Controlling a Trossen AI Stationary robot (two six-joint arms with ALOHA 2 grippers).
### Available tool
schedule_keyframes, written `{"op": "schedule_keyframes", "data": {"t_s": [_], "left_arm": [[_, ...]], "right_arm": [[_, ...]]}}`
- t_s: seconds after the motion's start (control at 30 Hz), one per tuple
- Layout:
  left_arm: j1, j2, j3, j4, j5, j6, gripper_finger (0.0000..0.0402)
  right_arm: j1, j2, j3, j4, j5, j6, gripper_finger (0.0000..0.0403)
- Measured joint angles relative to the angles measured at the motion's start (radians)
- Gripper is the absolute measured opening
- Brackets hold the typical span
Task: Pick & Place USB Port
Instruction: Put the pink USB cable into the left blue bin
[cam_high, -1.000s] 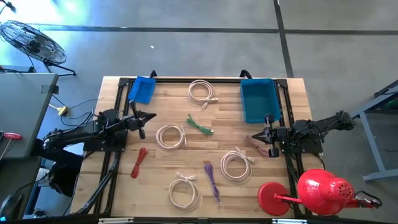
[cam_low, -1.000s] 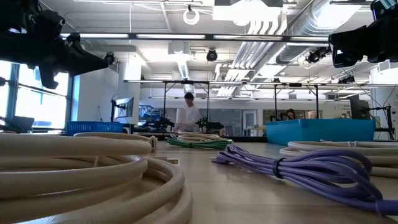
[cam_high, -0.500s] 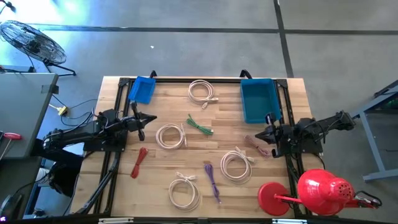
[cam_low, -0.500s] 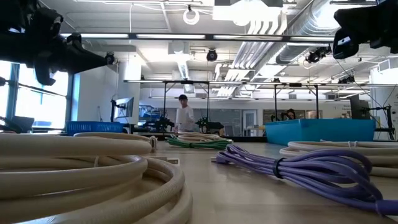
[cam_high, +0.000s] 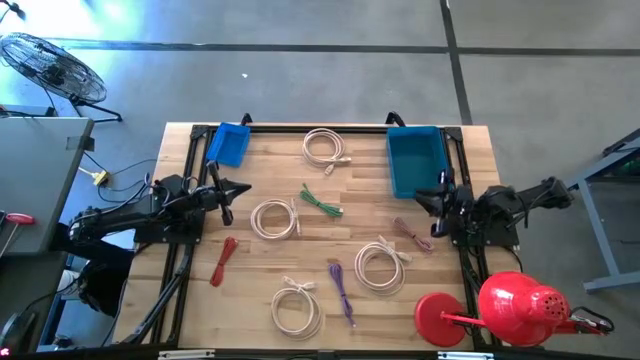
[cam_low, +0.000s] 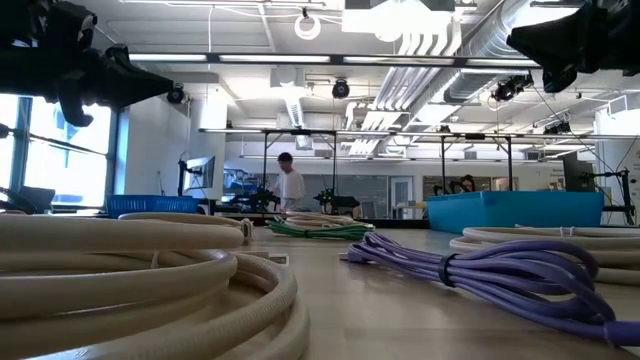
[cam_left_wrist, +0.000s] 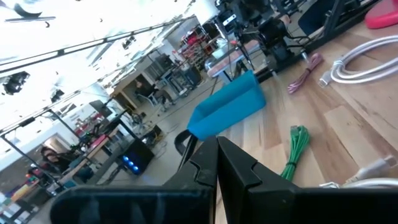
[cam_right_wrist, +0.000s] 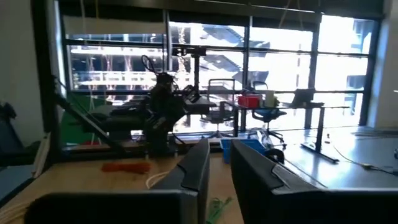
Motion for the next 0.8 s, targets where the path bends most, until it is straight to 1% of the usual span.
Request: {"op": "schedule_keyframes", "data": {"t_s": [0.17,0.33,0.47,0.6,0.7,0.8], "left_arm": [[0.0,0.0,0.0,-0.02,0.001,0.001,0.0],[0.0,0.0,0.001,-0.053,0.024,-0.008,0.0005],[0.0,0.0,0.002,-0.068,0.042,-0.025,0.0024],[0.0,0.0,0.002,-0.076,0.066,-0.029,0.0057],[0.0,0.0,0.002,-0.076,0.067,-0.029,0.0084],[0.0,0.0,0.002,-0.076,0.067,-0.032,0.011]], "right_arm": [[0.0,0.053,0.077,0.005,0.012,0.0,0.0124],[0.0,0.164,0.196,0.005,0.006,-0.045,0.0158],[0.0,0.288,0.33,-0.044,0.047,-0.057,0.017],[0.0,0.411,0.474,-0.109,0.156,-0.071,0.0174],[0.0,0.493,0.574,-0.14,0.172,-0.138,0.0173],[0.0,0.577,0.672,-0.185,0.189,-0.158,0.0173]]}}
